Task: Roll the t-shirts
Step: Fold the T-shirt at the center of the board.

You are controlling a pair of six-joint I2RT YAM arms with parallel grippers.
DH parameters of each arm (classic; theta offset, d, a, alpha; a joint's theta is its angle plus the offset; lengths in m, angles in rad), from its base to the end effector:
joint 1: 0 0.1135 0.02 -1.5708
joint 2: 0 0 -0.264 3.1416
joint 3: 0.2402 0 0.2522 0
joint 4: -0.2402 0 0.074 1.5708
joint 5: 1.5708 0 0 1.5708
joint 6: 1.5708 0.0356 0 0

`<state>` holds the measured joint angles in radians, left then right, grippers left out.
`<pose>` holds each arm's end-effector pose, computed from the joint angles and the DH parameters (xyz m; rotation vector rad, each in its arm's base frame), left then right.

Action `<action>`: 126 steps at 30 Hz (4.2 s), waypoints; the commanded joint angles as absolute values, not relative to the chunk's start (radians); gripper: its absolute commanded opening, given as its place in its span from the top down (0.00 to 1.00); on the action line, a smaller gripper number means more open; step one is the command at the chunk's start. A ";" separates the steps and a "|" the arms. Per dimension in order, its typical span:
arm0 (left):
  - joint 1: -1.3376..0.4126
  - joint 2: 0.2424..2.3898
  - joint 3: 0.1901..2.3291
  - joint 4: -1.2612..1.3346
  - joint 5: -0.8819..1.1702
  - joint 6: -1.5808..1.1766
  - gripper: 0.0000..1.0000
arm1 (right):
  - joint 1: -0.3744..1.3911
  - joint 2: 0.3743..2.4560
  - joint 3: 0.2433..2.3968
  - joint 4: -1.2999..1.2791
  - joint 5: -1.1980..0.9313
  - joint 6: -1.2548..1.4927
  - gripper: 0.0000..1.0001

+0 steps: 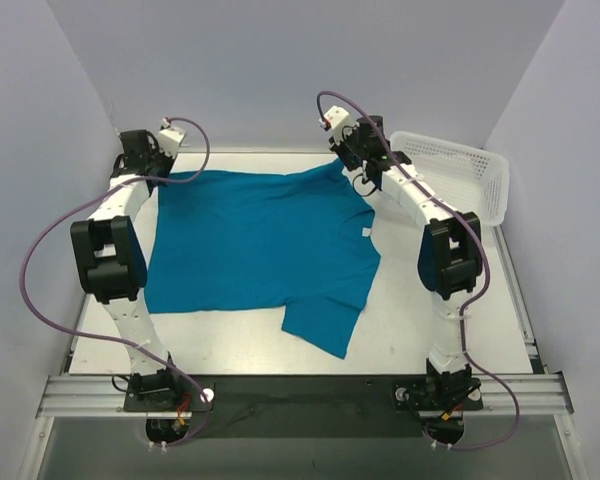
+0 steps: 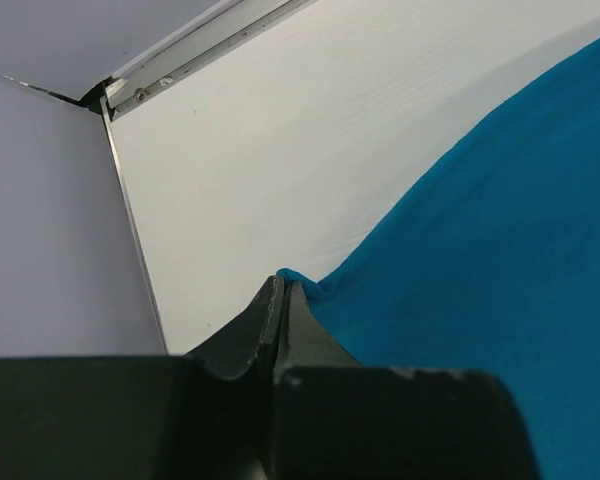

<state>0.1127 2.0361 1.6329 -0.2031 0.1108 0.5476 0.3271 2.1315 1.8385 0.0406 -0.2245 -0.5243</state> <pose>0.4746 0.0498 0.2462 0.5329 2.1182 0.2560 0.4875 0.1738 0.2966 -0.8916 1.5835 0.0650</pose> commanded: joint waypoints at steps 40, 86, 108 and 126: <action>0.204 1.882 1.373 -0.259 0.264 0.940 1.00 | 0.420 1.714 1.401 -0.241 -0.273 -0.535 1.00; 0.209 1.807 1.269 -0.347 0.204 0.969 1.00 | 0.414 1.562 1.158 -0.374 -0.357 -0.695 1.00; 0.239 1.819 1.517 -0.663 0.279 0.870 0.61 | 0.344 1.621 1.380 -0.480 -0.408 -0.537 0.60; 0.081 2.163 1.770 -0.827 0.268 0.420 1.00 | 0.390 2.123 1.793 -0.607 -0.546 -0.480 0.57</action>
<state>0.0555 2.1666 1.7382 -0.7654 0.2474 0.5514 0.3645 2.0975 1.7054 -0.5491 -0.4900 -0.5083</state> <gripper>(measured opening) 0.022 0.423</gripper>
